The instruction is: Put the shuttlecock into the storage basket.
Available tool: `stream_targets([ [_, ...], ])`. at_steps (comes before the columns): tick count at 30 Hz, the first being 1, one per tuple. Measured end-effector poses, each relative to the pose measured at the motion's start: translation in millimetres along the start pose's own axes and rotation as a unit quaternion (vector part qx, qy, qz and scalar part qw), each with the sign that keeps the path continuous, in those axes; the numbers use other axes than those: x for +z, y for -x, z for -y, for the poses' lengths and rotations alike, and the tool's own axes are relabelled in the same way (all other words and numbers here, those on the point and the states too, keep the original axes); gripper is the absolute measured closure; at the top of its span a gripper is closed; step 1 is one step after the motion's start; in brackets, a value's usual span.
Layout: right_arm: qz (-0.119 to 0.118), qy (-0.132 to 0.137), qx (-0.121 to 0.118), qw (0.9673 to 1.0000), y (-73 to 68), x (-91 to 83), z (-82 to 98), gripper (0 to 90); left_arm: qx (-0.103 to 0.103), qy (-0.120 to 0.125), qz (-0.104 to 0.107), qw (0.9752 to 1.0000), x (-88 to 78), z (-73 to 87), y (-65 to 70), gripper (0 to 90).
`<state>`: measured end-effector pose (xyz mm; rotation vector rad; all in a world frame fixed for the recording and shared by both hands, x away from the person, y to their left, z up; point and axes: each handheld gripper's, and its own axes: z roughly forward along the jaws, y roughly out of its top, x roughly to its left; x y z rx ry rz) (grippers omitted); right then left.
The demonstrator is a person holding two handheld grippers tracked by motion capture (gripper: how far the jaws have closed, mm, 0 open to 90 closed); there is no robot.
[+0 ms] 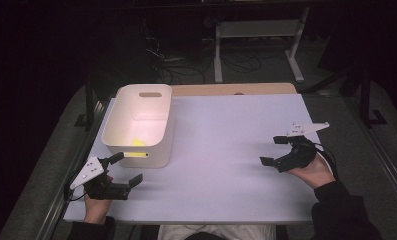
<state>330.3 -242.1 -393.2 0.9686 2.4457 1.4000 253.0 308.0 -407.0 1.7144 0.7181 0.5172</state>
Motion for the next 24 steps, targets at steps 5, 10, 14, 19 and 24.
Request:
stream_targets([
  [5,0.004,0.004,0.004,1.0000,1.0,-4.1,6.9,0.0,0.000,0.001,0.000,1.0000,-0.3,0.0,0.1,0.0],
  [10,0.009,0.003,0.009,0.9999,2.3,-8.0,16.1,0.0,0.001,0.000,0.000,1.0000,-0.6,0.1,0.1,0.0],
  [14,0.012,0.004,0.013,0.9998,2.6,-11.2,23.8,0.0,0.001,0.000,0.000,1.0000,-0.6,0.1,0.1,0.0],
  [19,0.017,0.004,0.017,0.9997,2.9,-13.9,31.8,0.0,0.001,0.000,0.000,1.0000,-0.5,0.1,0.1,0.0],
  [24,0.019,0.003,0.022,0.9996,4.9,-14.6,37.0,0.0,0.000,0.001,0.002,1.0000,-0.4,-0.1,0.0,0.0],
])
